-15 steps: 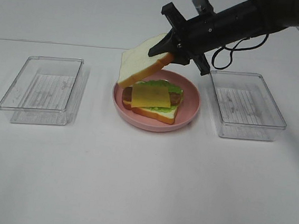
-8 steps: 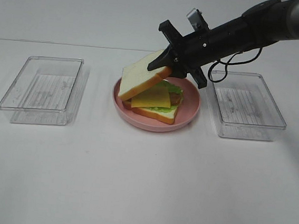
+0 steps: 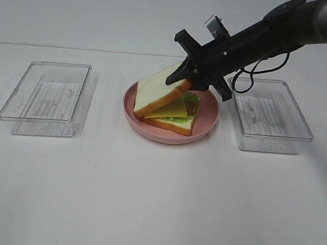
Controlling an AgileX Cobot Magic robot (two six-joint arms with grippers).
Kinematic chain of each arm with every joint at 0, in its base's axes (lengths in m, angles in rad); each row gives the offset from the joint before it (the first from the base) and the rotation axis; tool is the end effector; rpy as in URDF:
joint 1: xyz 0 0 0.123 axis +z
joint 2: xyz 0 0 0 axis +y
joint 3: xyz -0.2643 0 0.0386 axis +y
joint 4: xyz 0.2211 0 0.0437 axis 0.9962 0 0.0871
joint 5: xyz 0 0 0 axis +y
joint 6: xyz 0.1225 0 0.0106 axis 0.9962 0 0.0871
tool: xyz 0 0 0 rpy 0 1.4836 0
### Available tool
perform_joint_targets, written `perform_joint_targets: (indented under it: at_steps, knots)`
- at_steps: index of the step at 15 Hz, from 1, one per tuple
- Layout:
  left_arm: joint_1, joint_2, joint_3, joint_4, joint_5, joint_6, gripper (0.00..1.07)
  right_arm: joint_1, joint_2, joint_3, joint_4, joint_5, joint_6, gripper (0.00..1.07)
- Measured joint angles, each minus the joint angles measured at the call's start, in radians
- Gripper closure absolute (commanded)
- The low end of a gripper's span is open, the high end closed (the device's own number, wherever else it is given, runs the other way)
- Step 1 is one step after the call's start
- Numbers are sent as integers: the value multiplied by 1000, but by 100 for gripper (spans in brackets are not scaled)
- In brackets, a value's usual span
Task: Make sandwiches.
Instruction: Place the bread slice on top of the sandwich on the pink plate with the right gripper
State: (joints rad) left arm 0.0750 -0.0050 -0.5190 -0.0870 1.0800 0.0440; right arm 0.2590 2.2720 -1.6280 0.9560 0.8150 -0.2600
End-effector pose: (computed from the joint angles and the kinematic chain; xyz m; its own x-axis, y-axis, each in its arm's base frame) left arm 0.0152 -0.0083 0.2534 -0.4492 -0.0308 -0.8929 -0.0052 0.9995 -0.0319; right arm 0.4136 0.1853 0.1139 -0.9804 0.1470 -0.1312 0.0181 0.7305 0.6827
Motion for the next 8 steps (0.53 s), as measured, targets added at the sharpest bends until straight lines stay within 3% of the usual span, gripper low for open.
perform_joint_targets:
  at_steps: [1, 2, 3, 8]
  knots:
    - [0, 0, 0, 0, 0, 0, 4, 0, 0, 0, 0, 0, 4, 80]
    - [0, 0, 0, 0, 0, 0, 4, 0, 0, 0, -4, 0, 7, 58]
    - [0, 0, 0, 0, 0, 0, 4, 0, 0, 0, -15, 1, 7, 49]
    - [0, 0, 0, 0, 0, 0, 4, 0, -12, 0, -65, 16, 8, 43]
